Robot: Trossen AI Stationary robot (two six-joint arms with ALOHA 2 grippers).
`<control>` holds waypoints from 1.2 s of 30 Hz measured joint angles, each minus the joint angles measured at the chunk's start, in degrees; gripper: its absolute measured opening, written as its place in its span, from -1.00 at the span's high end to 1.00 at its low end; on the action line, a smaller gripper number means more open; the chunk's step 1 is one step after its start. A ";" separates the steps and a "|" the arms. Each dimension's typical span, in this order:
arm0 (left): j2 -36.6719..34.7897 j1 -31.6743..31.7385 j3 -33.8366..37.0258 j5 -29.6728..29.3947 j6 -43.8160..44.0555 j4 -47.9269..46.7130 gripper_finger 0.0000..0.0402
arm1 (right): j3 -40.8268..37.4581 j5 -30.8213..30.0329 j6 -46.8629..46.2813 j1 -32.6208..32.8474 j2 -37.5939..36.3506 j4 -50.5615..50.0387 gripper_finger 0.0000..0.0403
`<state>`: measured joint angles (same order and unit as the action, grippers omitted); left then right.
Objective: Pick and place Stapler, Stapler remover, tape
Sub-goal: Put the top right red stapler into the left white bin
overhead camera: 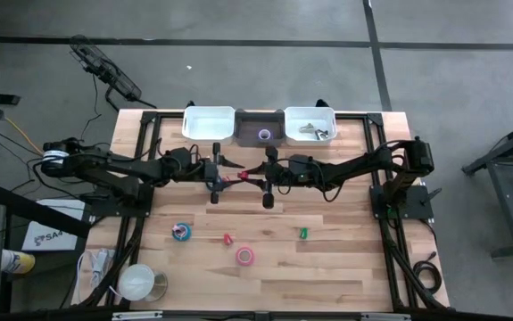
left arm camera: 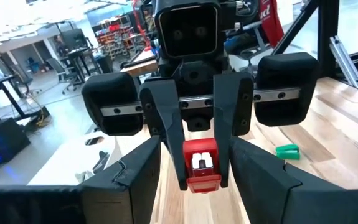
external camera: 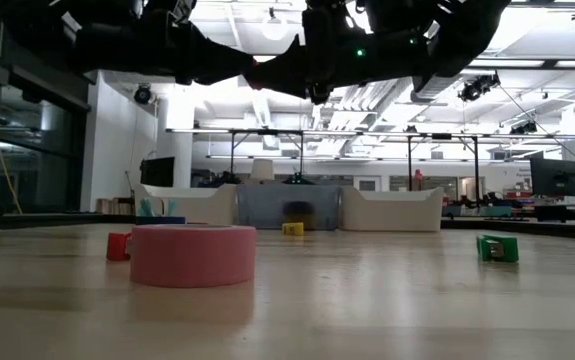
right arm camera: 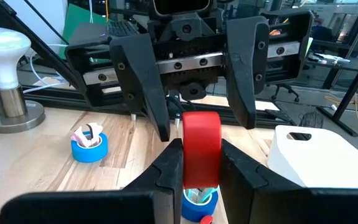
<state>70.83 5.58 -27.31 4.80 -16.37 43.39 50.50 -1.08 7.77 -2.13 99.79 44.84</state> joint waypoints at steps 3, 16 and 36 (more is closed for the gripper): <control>0.00 0.00 0.00 -0.60 0.03 -0.12 0.07 | 0.00 0.00 0.00 0.00 0.00 0.00 0.68; 0.00 0.00 0.00 -0.90 -0.23 -0.23 0.41 | 0.01 -0.02 0.00 -0.02 0.00 0.00 0.68; 2.86 0.02 0.11 -0.66 0.20 1.93 0.66 | -0.11 -0.19 0.09 -0.04 -0.02 -1.93 0.60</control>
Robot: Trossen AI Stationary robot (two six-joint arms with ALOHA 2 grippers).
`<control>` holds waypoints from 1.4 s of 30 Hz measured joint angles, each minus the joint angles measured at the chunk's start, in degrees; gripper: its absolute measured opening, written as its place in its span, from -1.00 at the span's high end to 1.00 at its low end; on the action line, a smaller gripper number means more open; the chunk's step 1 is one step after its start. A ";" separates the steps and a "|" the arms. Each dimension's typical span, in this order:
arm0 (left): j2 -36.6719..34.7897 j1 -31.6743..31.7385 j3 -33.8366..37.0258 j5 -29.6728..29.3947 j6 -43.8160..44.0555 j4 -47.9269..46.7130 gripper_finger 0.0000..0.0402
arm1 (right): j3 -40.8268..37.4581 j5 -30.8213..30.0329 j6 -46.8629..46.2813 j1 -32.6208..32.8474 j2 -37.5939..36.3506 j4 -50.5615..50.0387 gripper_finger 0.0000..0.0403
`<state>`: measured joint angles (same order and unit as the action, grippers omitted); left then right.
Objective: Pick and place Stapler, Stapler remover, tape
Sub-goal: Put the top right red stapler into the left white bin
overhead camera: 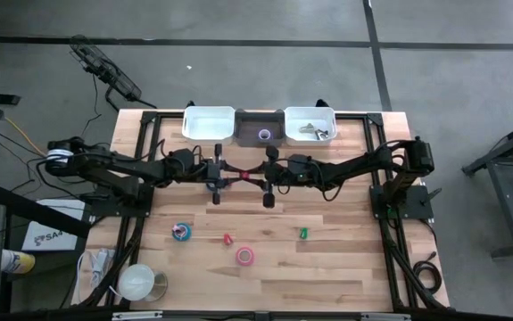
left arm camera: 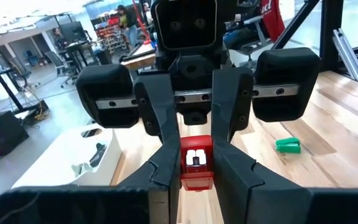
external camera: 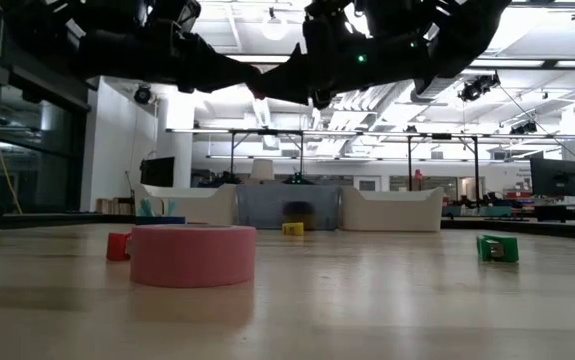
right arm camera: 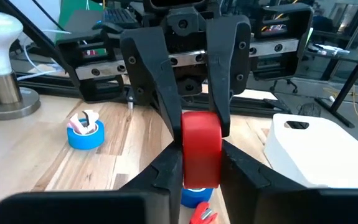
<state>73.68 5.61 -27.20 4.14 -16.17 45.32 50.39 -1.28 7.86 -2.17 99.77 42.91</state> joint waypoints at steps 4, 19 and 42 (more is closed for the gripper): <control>0.09 0.00 -0.06 0.36 -0.09 1.25 0.66 | 0.24 -0.94 -0.70 0.07 0.00 0.07 0.40; 0.05 0.03 -0.07 -3.84 -3.57 -0.91 0.66 | 0.22 -12.21 -7.71 -0.08 0.00 -14.85 0.18; -0.23 25.15 -0.09 -21.84 4.92 -19.90 0.66 | 0.13 -16.18 -16.88 -0.02 0.00 -28.98 0.18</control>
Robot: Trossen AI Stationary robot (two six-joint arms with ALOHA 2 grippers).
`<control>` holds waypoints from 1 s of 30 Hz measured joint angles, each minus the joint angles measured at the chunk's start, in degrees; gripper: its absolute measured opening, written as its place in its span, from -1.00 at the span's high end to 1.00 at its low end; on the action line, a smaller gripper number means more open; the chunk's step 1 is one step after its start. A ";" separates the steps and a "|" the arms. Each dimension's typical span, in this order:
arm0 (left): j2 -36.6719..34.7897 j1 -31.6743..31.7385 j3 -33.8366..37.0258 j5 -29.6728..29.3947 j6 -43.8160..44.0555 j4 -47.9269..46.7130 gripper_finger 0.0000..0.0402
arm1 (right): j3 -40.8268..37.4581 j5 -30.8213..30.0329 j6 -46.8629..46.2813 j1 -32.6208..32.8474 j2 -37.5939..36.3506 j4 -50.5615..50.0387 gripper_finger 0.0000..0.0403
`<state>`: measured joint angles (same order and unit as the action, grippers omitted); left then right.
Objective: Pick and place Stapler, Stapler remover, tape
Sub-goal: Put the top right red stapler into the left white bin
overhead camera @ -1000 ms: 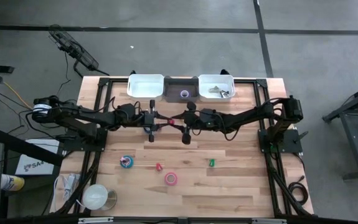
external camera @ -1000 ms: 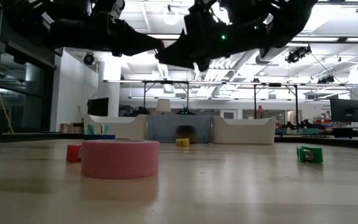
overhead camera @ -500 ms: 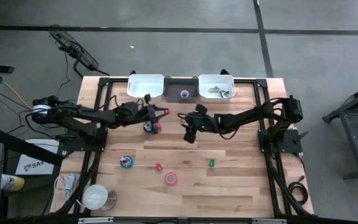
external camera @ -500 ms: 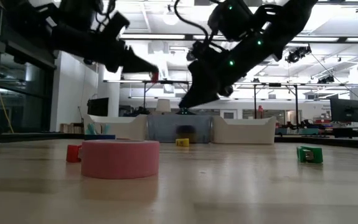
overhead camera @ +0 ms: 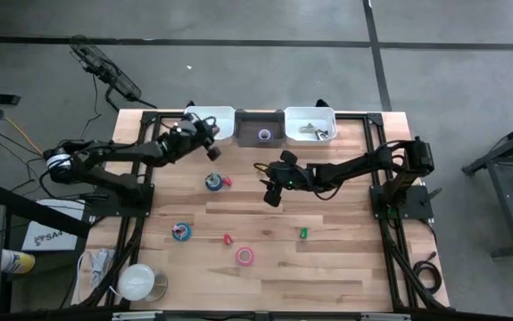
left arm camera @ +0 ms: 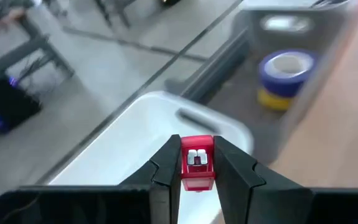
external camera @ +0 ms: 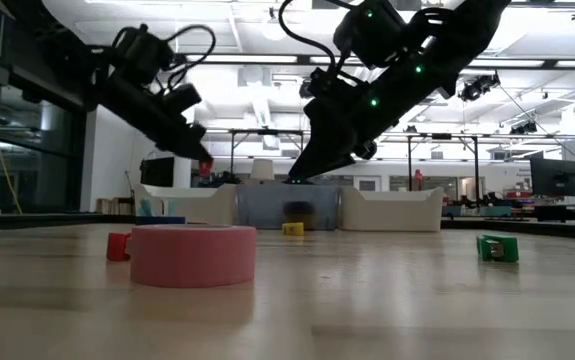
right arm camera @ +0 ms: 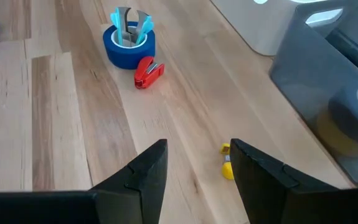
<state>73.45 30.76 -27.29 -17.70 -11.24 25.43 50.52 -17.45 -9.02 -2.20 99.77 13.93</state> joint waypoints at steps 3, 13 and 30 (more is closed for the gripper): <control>0.00 3.28 0.00 0.11 1.17 -1.84 0.66 | 0.00 0.00 0.00 0.00 0.00 0.00 0.18; 0.04 10.95 0.00 3.36 2.93 -6.67 0.66 | 0.00 0.00 -0.30 0.00 0.00 0.02 0.18; 5.18 12.75 -0.02 3.39 3.65 -9.35 0.44 | 0.00 0.24 -1.51 0.00 0.00 0.04 0.18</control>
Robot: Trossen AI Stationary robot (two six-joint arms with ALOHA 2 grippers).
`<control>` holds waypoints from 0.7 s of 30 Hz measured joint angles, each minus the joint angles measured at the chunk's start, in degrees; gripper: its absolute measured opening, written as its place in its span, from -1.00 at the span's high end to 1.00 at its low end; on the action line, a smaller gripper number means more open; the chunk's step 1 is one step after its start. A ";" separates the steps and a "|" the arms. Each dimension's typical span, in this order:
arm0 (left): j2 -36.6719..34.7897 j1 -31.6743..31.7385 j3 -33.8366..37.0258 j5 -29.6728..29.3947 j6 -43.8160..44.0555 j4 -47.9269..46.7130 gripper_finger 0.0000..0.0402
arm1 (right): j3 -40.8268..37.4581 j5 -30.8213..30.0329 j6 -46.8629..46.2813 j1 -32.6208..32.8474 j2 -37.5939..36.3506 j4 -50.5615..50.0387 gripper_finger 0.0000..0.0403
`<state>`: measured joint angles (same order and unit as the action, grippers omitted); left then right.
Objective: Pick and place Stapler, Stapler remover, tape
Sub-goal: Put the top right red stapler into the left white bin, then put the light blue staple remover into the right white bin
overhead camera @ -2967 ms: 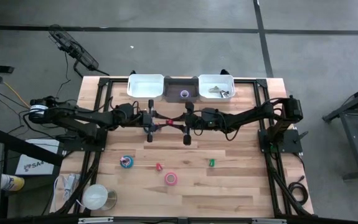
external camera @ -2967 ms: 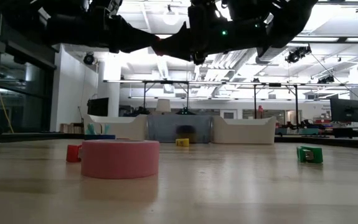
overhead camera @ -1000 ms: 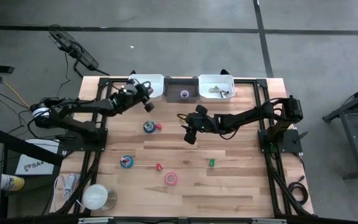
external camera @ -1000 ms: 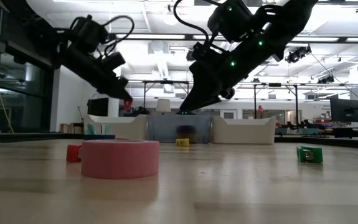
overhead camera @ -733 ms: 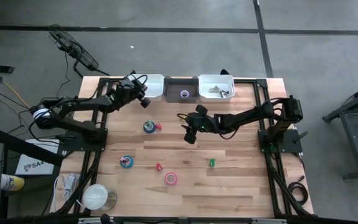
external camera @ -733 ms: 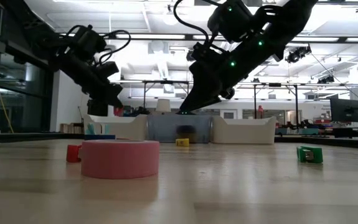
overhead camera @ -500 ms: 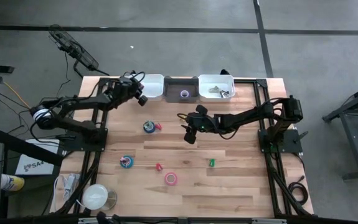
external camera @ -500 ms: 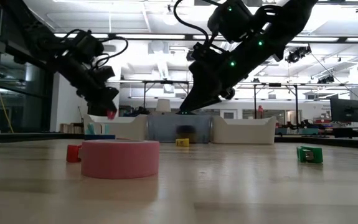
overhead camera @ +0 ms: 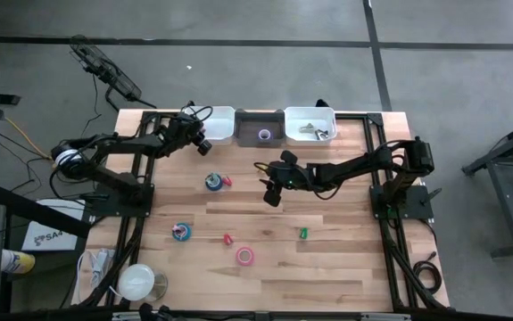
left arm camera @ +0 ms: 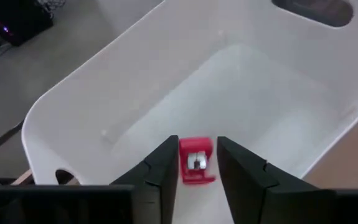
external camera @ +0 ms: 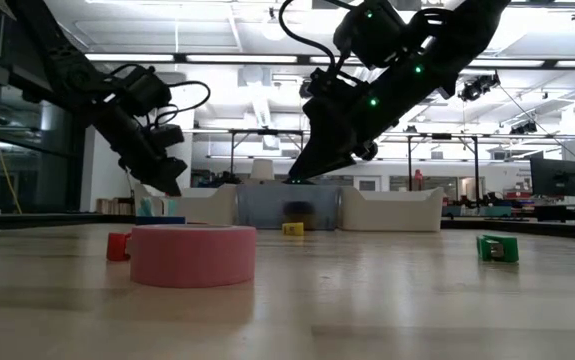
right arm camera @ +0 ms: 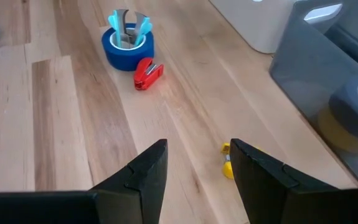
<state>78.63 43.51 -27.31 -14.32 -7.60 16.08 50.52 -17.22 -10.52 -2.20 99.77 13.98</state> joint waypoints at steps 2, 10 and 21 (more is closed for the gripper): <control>0.04 0.00 0.00 -0.02 0.00 0.01 0.36 | 0.00 0.93 0.00 0.00 0.00 0.00 0.18; 0.02 0.00 0.00 3.67 -3.87 1.01 0.02 | 0.00 6.26 0.02 0.00 0.00 0.11 0.18; -6.93 0.00 0.00 26.50 -24.78 -2.24 -0.05 | 0.00 4.97 0.02 -0.02 0.00 0.00 0.18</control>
<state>71.70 43.51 -27.31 12.18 -32.37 13.84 50.52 -12.25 -10.50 -2.22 99.77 13.98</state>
